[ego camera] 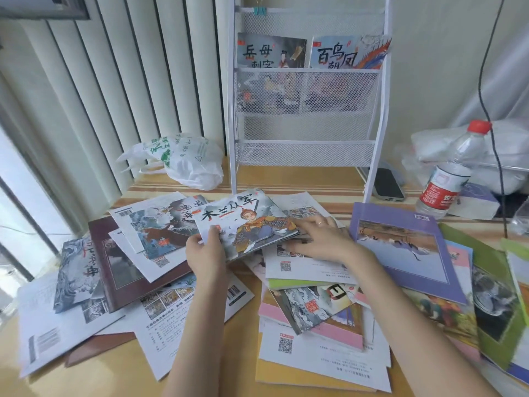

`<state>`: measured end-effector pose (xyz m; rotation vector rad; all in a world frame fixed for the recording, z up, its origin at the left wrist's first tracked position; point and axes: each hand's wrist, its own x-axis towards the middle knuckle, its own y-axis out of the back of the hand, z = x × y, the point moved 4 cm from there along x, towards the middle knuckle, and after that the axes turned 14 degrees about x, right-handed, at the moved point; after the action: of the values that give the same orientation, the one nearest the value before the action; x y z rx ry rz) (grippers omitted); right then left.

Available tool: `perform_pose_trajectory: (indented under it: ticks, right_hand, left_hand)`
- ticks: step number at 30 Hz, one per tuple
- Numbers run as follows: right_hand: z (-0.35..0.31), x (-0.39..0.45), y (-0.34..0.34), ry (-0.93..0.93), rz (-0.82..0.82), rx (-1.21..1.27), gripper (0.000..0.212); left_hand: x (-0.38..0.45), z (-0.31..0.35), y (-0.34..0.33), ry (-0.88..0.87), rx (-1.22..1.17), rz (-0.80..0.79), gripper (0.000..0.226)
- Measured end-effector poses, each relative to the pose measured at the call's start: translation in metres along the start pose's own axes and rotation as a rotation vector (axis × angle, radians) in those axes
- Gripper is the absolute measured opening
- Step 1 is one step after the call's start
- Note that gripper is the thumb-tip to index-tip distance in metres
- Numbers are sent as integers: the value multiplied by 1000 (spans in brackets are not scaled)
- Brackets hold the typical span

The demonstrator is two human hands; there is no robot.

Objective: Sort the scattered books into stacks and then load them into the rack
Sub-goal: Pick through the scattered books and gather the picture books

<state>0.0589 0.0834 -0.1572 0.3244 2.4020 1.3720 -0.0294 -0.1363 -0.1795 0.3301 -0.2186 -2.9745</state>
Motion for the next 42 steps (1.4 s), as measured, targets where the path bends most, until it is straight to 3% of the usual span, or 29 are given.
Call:
perform_pose_trajectory:
  ticks: [8,11,15,17,20,23,25,31,34,39,42]
  right_hand:
    - [-11,-4,3,97,333,-114,54]
    - [-13,-3,0,115,401,-230,57]
    - [2,4,-9,98,193,13,79]
    - [2,2,-8,79,112,45,81]
    - [-8,-1,4,109,142,5,71]
    - [-27,-1,10,192,185,-367,54]
    - [-36,-3,10,237,180,-486,40]
    - [-39,-23,6,302,249,-422,69]
    - [-38,-43,0,315,275,-368,65]
    - [-39,-75,-9,273,155,-433,53]
    - [-32,-82,-11,158,47,-372,65]
  left_hand:
    - [-7,1,1,79,-54,-62,32]
    - [-5,2,4,90,-67,-10,56]
    - [-1,0,3,82,-92,12,28]
    - [-1,-1,1,103,-85,10,30]
    - [-1,-1,1,122,-67,23,28]
    - [1,-3,1,133,-64,23,27]
    - [1,-4,1,146,-83,6,31]
    - [-2,0,9,153,-101,44,30]
    - [1,-2,9,145,-104,53,56]
    - [0,-4,8,147,-116,51,55]
    - [2,-6,8,144,-125,43,53]
